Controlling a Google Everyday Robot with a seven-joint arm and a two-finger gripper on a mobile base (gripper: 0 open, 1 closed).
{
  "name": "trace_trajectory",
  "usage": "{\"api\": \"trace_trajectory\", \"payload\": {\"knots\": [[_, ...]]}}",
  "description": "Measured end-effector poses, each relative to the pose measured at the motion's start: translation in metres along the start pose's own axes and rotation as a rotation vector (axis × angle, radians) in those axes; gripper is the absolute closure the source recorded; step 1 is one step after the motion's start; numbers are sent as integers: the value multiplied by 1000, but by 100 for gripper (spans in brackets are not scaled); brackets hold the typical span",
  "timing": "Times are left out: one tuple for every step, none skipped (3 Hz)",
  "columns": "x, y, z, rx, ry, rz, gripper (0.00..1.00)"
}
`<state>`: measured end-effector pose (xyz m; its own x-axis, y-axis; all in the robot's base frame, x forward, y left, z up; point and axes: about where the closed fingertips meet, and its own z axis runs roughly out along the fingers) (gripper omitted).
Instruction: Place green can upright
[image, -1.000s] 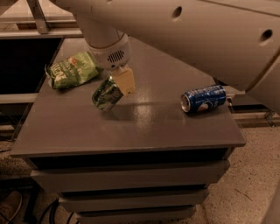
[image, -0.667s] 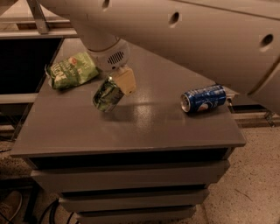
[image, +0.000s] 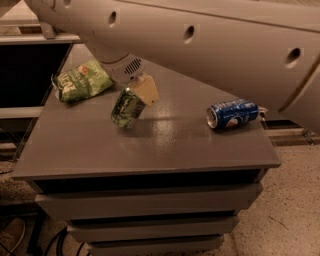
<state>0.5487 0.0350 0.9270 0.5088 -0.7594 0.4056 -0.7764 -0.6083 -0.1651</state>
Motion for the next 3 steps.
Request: {"api": "trace_trajectory", "payload": {"knots": [[2,-3,4,-8,50,-46,100],[4,-6,7,-10,95,-77,100],[7,-9,7,-10,132,-96,100]]}}
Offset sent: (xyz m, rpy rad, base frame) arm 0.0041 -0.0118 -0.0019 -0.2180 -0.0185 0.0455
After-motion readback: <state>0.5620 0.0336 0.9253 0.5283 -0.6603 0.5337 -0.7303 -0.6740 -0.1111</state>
